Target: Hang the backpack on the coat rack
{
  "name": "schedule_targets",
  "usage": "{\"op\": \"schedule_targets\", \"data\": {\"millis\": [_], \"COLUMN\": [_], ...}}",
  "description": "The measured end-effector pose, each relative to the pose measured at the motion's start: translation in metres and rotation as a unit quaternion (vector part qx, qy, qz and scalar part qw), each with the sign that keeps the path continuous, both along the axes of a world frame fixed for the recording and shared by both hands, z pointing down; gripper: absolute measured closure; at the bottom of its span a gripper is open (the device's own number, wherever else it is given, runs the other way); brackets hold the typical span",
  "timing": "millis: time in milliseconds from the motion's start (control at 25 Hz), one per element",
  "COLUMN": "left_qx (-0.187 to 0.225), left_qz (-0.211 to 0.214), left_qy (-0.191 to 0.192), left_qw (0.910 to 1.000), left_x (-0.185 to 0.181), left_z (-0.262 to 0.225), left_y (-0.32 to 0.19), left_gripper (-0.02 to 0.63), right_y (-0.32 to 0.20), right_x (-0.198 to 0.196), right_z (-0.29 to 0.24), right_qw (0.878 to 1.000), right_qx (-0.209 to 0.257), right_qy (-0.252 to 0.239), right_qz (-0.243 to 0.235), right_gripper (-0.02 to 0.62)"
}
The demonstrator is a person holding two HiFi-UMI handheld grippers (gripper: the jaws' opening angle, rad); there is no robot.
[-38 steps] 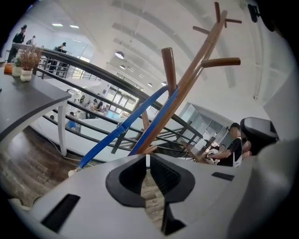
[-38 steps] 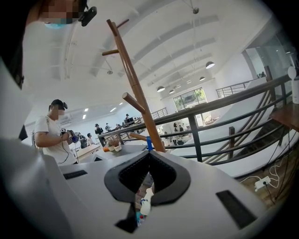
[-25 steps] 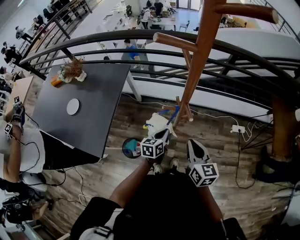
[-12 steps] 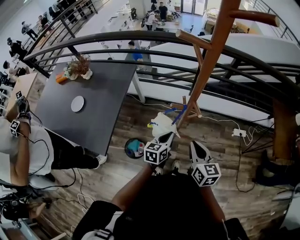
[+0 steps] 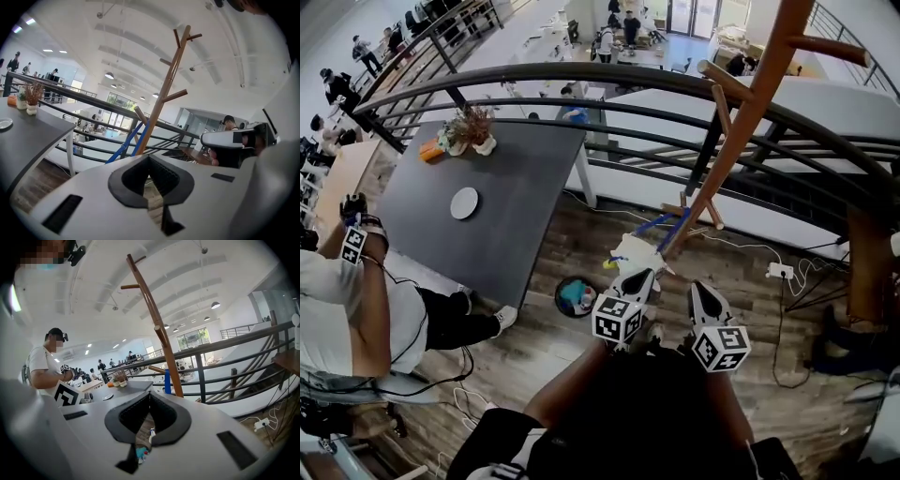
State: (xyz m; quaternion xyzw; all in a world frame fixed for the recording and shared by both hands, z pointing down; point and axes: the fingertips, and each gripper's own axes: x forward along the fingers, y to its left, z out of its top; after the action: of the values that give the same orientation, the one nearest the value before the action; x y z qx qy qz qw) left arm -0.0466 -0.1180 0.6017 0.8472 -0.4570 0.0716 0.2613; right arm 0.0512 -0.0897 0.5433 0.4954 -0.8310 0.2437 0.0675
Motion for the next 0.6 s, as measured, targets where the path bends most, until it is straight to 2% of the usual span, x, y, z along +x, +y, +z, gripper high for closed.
{"op": "schedule_targets", "data": {"millis": [280,600], "left_qx": [0.017,0.035], "left_qz": [-0.002,-0.003], "left_qy": [0.004,0.012], "left_qw": [0.9998,0.9993], "left_x": [-0.014,-0.048], "left_z": [-0.016,-0.024], "left_y": [0.022,0.047], "left_gripper": [0.598,0.598], "right_y": [0.014,0.034], "right_x": [-0.008,-0.025], "right_z": [-0.003,-0.015], "right_qw": [1.000,0.999], "right_qx": [0.003,0.014], "right_qy": [0.007,0.013], "right_qz": [0.011,0.037], "right_gripper": [0.583,0.583]}}
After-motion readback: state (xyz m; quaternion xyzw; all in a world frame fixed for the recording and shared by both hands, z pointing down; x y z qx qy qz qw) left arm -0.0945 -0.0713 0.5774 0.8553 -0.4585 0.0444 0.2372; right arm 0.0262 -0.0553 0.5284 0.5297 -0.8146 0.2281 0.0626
